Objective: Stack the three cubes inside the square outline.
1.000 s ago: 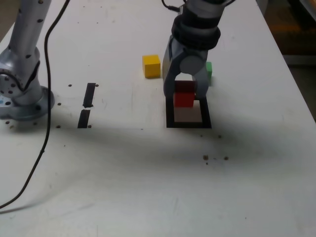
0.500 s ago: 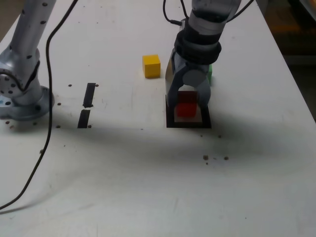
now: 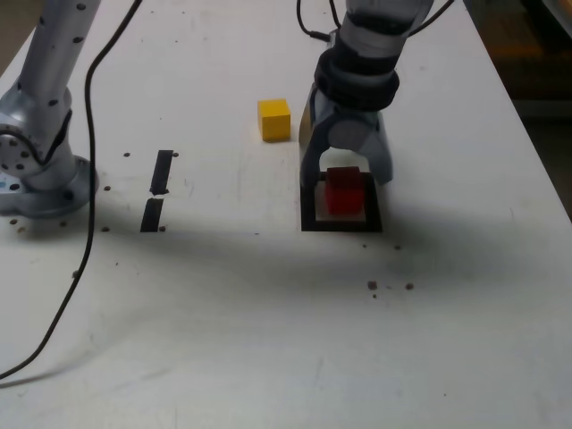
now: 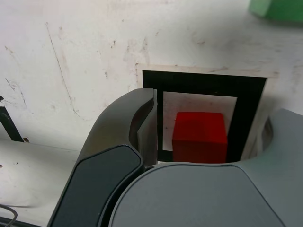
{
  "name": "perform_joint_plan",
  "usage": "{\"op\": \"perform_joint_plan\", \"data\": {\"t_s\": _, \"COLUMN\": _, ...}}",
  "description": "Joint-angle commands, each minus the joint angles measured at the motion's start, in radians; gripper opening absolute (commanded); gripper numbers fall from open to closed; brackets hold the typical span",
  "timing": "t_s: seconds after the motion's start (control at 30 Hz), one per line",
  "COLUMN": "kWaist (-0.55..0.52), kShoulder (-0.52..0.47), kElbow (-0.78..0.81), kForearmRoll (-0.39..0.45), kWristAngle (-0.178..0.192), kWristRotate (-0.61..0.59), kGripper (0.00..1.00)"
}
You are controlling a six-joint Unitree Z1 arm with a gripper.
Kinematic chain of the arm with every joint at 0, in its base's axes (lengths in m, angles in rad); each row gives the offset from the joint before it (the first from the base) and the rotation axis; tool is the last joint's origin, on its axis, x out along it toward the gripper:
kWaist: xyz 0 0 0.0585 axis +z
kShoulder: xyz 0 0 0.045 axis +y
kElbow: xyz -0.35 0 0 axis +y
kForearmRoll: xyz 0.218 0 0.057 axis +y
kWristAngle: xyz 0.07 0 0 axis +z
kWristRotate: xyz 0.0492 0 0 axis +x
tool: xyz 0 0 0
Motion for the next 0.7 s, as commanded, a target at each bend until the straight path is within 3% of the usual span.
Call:
{"op": "perform_joint_plan", "data": {"t_s": 0.0, "kWaist": 0.018, "kShoulder": -0.023, "kElbow": -0.024, "kForearmRoll": 0.020, "kWristAngle": 0.003, "kWristRotate": 0.013, "kGripper": 1.00}}
{"op": "perform_joint_plan", "data": {"t_s": 0.17, "kWaist": 0.094, "kShoulder": -0.047, "kElbow": -0.155, "kForearmRoll": 0.099, "kWristAngle": 0.028, "kWristRotate": 0.111, "kGripper": 1.00}}
{"op": "perform_joint_plan", "data": {"t_s": 0.33, "kWaist": 0.171, "kShoulder": 0.003, "kElbow": -0.311, "kForearmRoll": 0.178, "kWristAngle": 0.031, "kWristRotate": 0.204, "kGripper": 1.00}}
{"op": "perform_joint_plan", "data": {"t_s": 0.67, "kWaist": 0.223, "kShoulder": 0.115, "kElbow": -0.303, "kForearmRoll": 0.198, "kWristAngle": 0.030, "kWristRotate": 0.255, "kGripper": 0.99}}
